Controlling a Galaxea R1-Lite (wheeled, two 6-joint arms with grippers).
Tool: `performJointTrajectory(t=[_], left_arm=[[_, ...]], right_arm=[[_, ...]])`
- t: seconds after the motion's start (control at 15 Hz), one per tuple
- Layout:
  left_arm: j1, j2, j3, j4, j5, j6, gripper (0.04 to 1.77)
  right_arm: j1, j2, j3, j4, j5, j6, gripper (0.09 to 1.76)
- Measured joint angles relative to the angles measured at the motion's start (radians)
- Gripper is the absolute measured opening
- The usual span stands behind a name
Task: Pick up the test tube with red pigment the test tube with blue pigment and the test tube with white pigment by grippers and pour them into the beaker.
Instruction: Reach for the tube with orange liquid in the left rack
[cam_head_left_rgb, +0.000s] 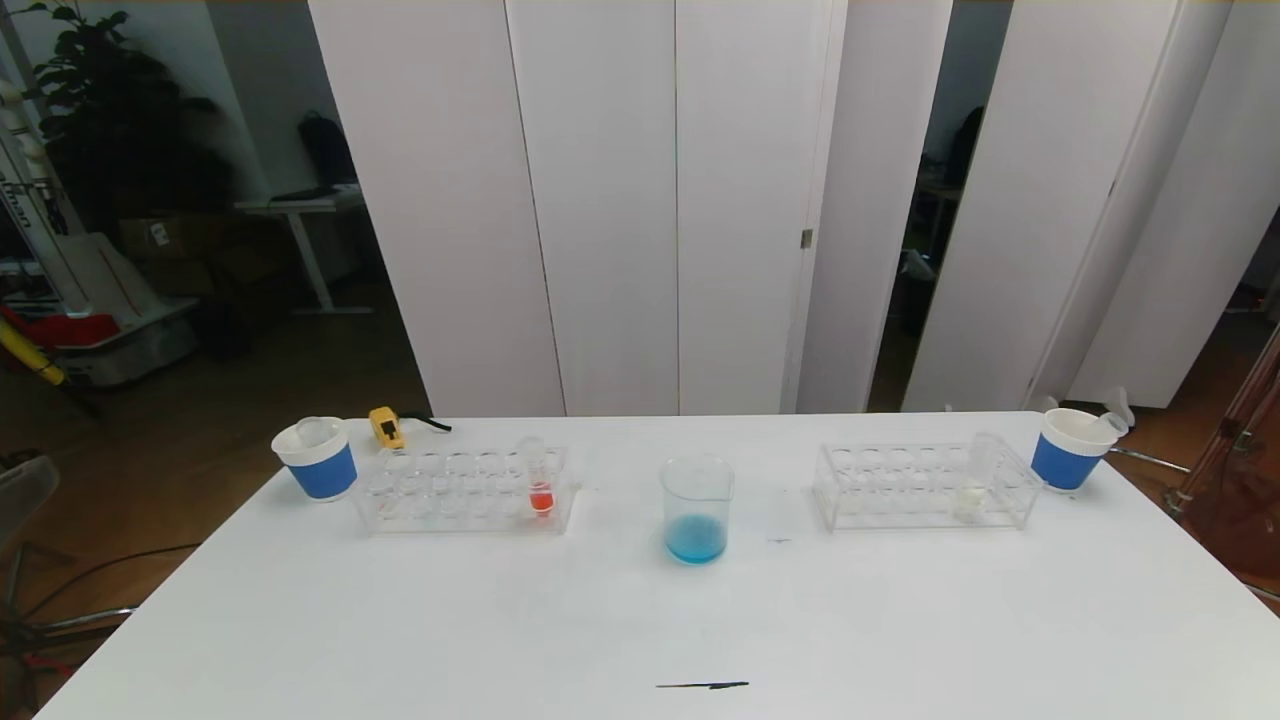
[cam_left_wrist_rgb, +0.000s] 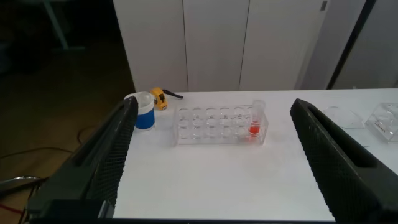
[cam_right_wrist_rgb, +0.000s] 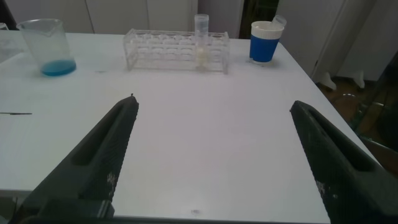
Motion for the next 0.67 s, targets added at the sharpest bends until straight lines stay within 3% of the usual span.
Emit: performJointTrajectory(t=[0.33, 0.67], left_arm=[[-0.044, 0.286, -0.056, -0.177, 0.000, -0.004, 1.75], [-0.102, 0.504, -0.006, -0.367, 0.002, -0.007, 1.75]], right_arm=[[0.000, 0.000, 0.000, 0.000, 0.000, 0.000, 1.75], [0.001, 0.000, 0.000, 0.000, 0.000, 0.000, 1.75]])
